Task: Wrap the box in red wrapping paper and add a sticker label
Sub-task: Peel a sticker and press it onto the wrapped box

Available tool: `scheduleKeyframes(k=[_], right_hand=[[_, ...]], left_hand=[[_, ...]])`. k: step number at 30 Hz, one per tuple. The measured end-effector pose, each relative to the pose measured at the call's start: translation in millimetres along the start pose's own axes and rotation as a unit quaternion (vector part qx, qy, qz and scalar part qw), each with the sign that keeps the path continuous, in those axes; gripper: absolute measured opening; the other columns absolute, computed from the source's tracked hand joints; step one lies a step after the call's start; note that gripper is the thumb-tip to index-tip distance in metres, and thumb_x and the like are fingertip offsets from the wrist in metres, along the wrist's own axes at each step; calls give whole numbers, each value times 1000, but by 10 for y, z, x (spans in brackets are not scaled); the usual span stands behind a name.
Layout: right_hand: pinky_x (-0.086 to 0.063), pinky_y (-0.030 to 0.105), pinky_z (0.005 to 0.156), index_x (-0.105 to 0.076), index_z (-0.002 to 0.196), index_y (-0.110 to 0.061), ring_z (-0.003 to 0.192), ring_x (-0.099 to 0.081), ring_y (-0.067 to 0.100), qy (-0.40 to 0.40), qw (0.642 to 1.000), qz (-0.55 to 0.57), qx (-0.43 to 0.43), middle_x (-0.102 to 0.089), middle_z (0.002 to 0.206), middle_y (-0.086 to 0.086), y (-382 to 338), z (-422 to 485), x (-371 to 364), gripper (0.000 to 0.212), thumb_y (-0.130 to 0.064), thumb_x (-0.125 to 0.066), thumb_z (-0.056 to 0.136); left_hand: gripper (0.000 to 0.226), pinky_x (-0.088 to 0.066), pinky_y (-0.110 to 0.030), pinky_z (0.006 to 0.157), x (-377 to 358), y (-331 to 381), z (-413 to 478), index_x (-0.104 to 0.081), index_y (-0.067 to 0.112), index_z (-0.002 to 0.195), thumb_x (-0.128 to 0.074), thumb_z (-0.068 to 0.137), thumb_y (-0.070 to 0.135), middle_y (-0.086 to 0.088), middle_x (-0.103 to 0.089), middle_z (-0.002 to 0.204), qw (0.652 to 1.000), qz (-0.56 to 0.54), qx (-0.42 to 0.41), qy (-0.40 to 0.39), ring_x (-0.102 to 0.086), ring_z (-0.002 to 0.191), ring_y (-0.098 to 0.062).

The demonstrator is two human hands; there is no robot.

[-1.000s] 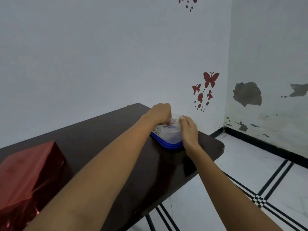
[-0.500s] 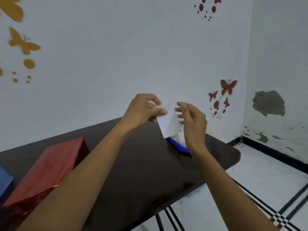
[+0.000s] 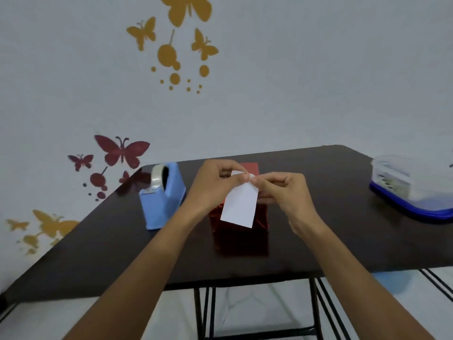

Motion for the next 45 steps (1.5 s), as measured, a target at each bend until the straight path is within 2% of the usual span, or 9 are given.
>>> scheduleKeyframes(k=[3,5,7,12,16,20,29,36,45], right_hand=[[-57,23,59,-74,78,-17,65,-69,14,-9,990,-116,75,-72,71,-3,43,-8,-188,10,-8,-70,81],[-57,23,61,-75,82,-16,64,-68,12,-24,968,-215,126,-70,70,-11,67,-14,-280,10,-9,-68,83],[-57,23,63,-75,84,-14,64,-67,13,-34,959,-243,145,-69,69,-11,108,-24,-344,12,-11,-64,87],[-56,24,61,-70,79,-12,62,-67,14,-48,990,-97,87,-69,66,2,208,-29,-419,23,-10,-53,94],[-57,25,63,-68,87,-1,67,-69,20,-73,996,-41,27,-68,77,17,230,-31,-444,28,-12,-45,98],[-58,30,63,-68,85,-3,68,-70,26,-63,995,63,-52,-72,77,13,241,-38,-404,38,-22,-38,100],[-56,23,58,-70,84,-7,64,-70,19,-60,996,35,-51,-73,77,8,214,-55,-332,15,-10,-56,90],[-55,22,57,-70,83,-6,63,-70,19,-61,996,36,-48,-73,74,8,233,-55,-310,11,-10,-60,85],[-56,22,58,-69,80,-4,61,-70,18,-48,998,24,-43,-72,71,7,271,-28,-255,8,-6,-63,84]], left_hand=[[12,-47,-23,65,165,-113,-104,-69,15,82,-61,90,12,3,-70,81,1000,16,15,-7,-65,74,-8],[12,-46,-22,67,243,-187,-157,-69,14,85,-59,91,13,5,-69,82,999,24,17,-11,-64,74,-7],[12,-45,-20,70,294,-246,-196,-70,17,86,-59,92,15,8,-68,84,1000,25,7,-15,-63,77,-5],[9,-45,-21,76,336,-316,-194,-72,19,87,-63,89,17,10,-69,86,1000,1,-16,-1,-63,83,-6],[10,-41,-9,70,333,-358,-182,-72,20,87,-63,89,15,14,-68,87,1000,-17,-20,5,-59,78,4],[11,-40,-5,71,355,-372,-174,-70,18,87,-62,89,12,12,-68,89,998,-30,-45,13,-59,80,5],[15,-43,-13,77,342,-364,-163,-70,27,85,-63,89,14,17,-68,88,997,6,-75,15,-60,85,2],[14,-40,-7,71,316,-334,-164,-70,25,86,-63,89,14,18,-66,87,996,34,-83,6,-58,81,4],[15,-42,-10,72,253,-308,-158,-69,30,88,-64,88,16,18,-67,89,995,53,-81,-6,-60,85,0]])
Point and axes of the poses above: each hand's wrist, its own z-axis towards the middle knuckle, its own x-axis out of the back of the hand, y = z × x, the point moved 3 cm from there along z, towards the middle knuckle
